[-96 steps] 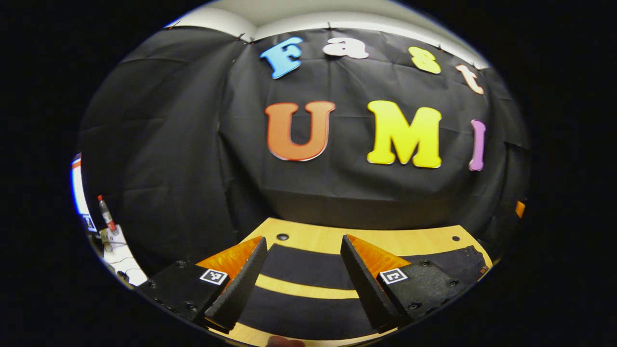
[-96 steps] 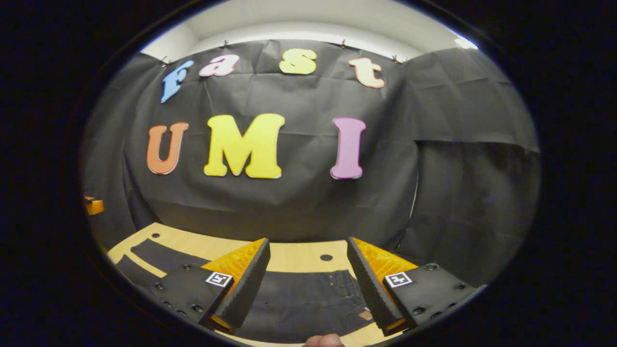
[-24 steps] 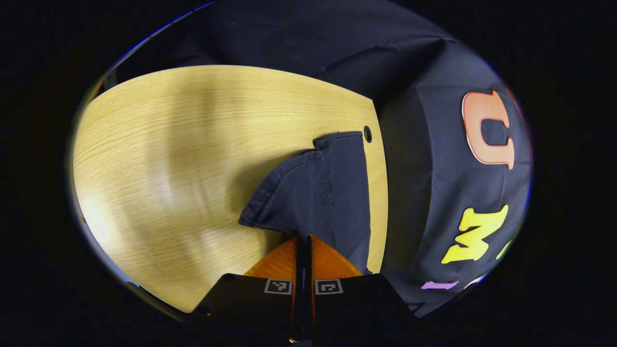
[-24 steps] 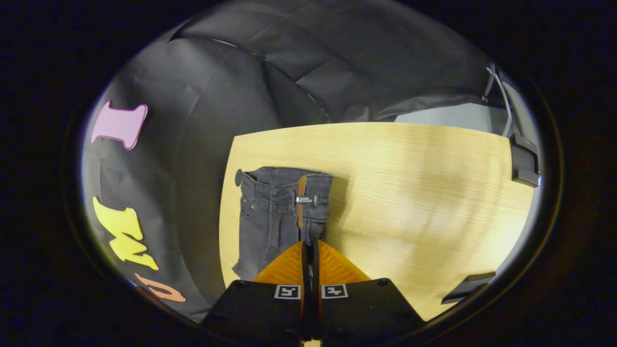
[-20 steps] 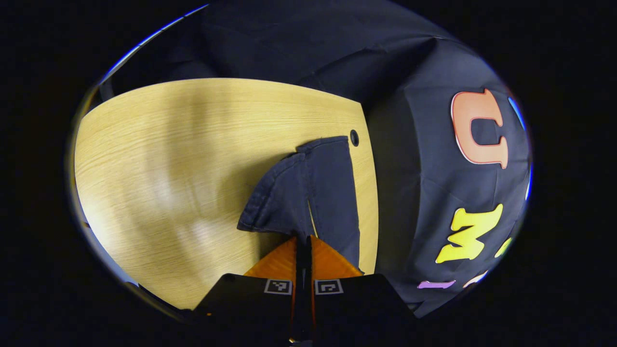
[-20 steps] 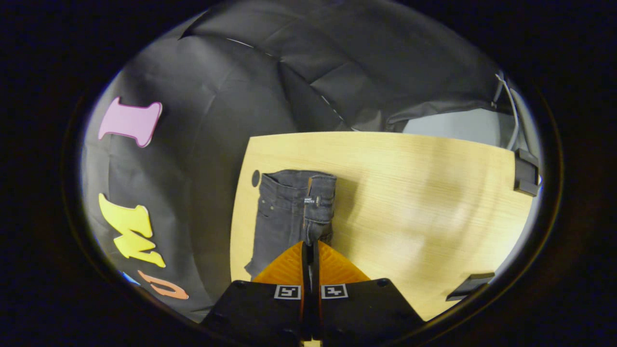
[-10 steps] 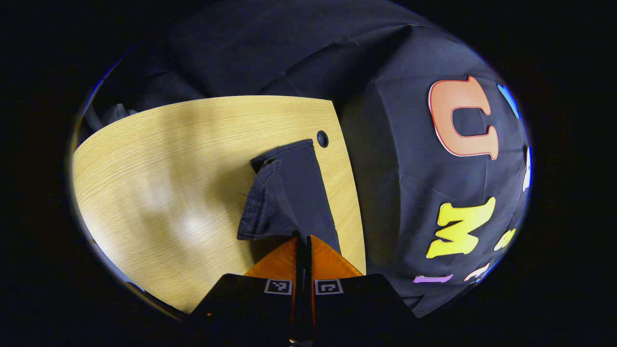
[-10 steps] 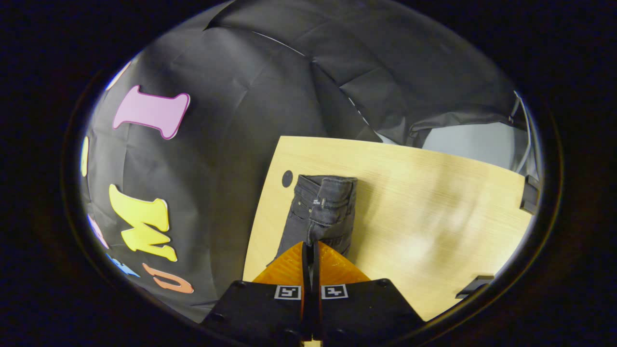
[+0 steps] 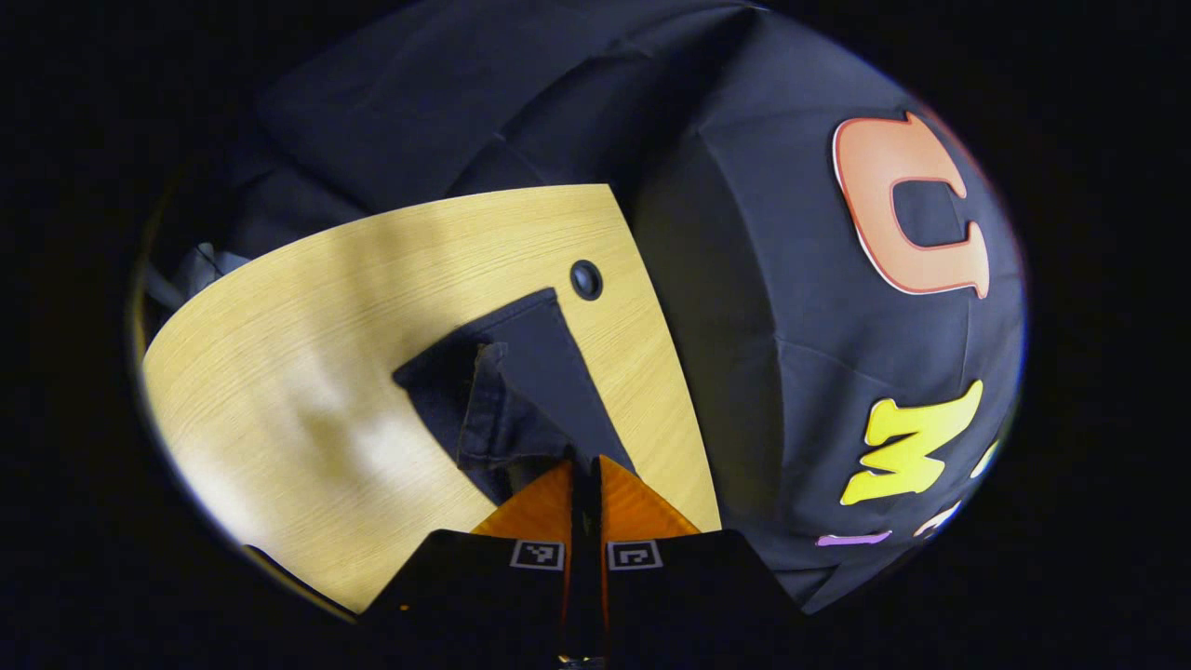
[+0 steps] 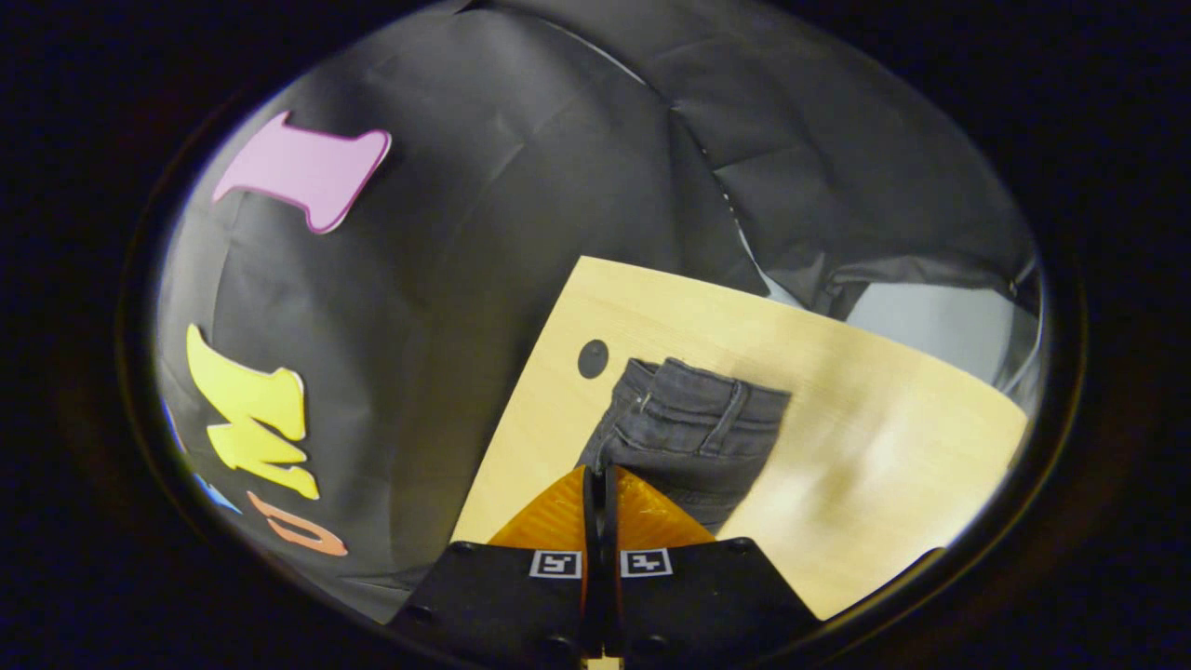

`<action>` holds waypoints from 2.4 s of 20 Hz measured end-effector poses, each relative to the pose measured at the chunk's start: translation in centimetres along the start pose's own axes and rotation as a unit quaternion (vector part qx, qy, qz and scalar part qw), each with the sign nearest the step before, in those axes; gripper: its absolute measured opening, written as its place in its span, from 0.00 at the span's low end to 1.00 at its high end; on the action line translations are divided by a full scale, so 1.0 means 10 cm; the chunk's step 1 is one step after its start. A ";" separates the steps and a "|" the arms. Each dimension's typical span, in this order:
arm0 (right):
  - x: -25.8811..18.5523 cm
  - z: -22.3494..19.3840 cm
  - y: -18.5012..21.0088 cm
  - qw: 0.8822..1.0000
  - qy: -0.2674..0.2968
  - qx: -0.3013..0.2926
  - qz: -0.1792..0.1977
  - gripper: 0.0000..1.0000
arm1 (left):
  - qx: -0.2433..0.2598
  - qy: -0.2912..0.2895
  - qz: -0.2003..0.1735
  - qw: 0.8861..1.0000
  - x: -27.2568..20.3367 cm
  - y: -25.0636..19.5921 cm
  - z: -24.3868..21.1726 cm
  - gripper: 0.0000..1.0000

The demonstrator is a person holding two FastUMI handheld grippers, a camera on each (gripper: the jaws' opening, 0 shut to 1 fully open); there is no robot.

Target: Grasp the waist and the cuffs of the jeans and fold them to make the two legs overlap; first hold the waist and fold one-third of the jeans toward the cuffs, then hold the cuffs and fold the remaining one-third in the same direction to finish folding.

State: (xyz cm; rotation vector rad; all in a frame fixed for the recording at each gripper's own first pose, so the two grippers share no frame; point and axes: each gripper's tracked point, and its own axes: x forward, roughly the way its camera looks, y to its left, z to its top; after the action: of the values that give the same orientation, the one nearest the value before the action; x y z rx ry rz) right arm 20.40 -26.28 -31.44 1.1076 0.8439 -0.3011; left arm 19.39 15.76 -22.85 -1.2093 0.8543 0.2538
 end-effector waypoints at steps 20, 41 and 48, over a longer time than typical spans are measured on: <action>1.53 0.04 -0.04 1.000 -0.005 -0.017 -0.018 0.01 | 0.011 0.001 0.061 0.998 1.41 0.28 0.33 0.07; -0.98 -0.36 0.28 0.909 -0.215 -0.358 0.011 0.90 | 0.435 -0.277 0.003 0.857 -0.74 -1.09 -0.43 0.98; -1.09 -0.49 -0.28 0.922 -0.220 -0.317 -0.013 0.97 | 0.476 -0.301 -0.010 0.826 -1.14 -1.08 -1.14 0.99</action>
State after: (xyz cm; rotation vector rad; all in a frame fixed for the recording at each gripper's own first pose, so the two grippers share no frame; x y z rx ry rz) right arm 9.28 -25.22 -26.26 0.3944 0.4905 -0.2575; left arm 13.14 4.57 -8.37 -0.1519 0.3014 0.1379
